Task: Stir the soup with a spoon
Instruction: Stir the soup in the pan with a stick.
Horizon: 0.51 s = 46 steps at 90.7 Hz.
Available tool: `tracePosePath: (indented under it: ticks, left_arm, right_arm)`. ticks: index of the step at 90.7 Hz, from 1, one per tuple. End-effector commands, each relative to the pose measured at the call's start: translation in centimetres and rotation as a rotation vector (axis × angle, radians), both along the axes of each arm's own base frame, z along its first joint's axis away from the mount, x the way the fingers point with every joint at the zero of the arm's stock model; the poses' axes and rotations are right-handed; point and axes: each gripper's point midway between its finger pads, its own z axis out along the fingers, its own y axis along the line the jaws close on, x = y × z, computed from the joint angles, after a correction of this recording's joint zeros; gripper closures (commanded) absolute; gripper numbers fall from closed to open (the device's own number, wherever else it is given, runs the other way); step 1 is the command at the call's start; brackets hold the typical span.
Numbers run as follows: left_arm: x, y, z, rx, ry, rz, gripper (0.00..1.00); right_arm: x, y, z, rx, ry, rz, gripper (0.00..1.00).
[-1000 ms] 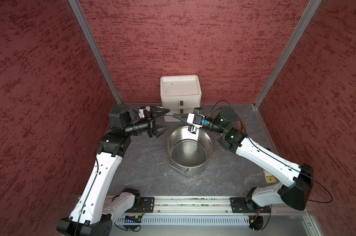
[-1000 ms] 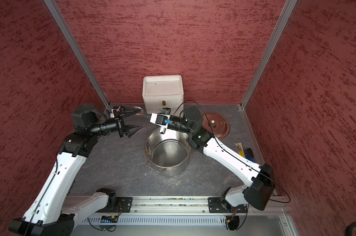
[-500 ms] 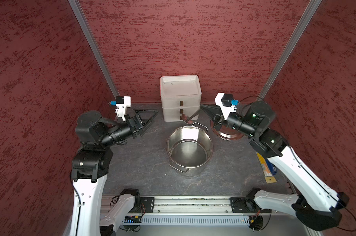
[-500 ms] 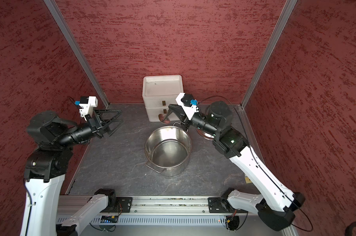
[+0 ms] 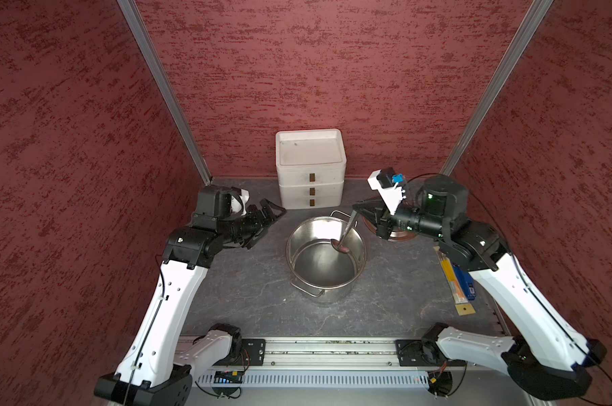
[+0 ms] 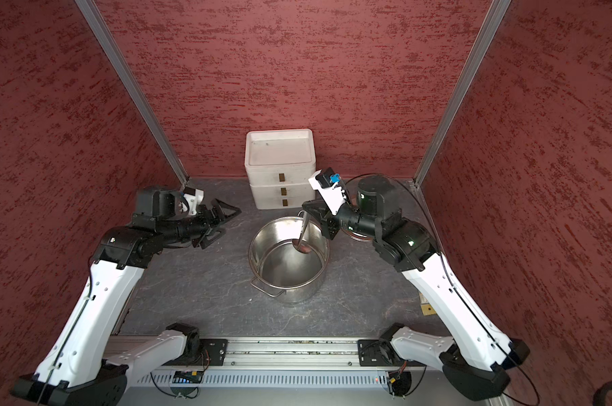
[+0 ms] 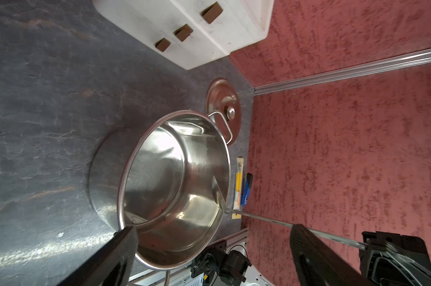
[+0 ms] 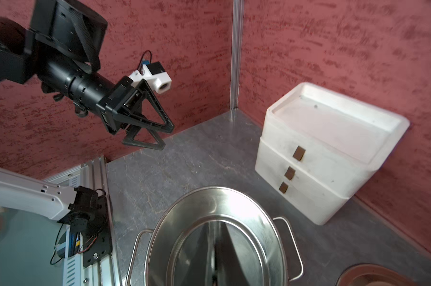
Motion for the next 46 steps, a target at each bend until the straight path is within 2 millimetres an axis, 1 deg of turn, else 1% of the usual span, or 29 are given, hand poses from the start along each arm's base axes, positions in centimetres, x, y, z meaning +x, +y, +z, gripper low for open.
tracePosePath:
  ticks: [1, 9, 20, 30, 36, 46]
  left_arm:
    - [-1.1, 0.9, -1.8, 0.102, 0.012, 0.011, 0.0]
    - [-1.9, 1.6, -3.0, 0.145, 0.034, 0.027, 0.0]
    - [-2.5, 3.6, -3.8, 0.239, 0.038, 0.086, 0.0]
    - [-2.7, 4.7, -3.7, 0.281, 0.019, 0.126, 0.0]
    - [-2.7, 5.2, -3.6, 0.293, 0.007, 0.149, 0.0]
    - [-2.9, 6.1, -3.1, 0.311, -0.022, 0.192, 0.0]
  right_arm:
    - [-0.4, 0.6, -1.4, 0.009, 0.057, 0.046, 1.0]
    - [-0.5, 1.1, -3.5, -0.015, 0.108, 0.073, 1.0]
    - [-1.1, 1.9, -6.2, -0.038, 0.173, 0.114, 1.0]
    - [-1.7, 3.2, -7.7, -0.032, 0.217, 0.161, 1.0]
    - [-1.9, 4.4, -8.2, -0.024, 0.219, 0.188, 1.0]
    - [-2.1, 6.4, -9.6, -0.042, 0.229, 0.224, 1.0]
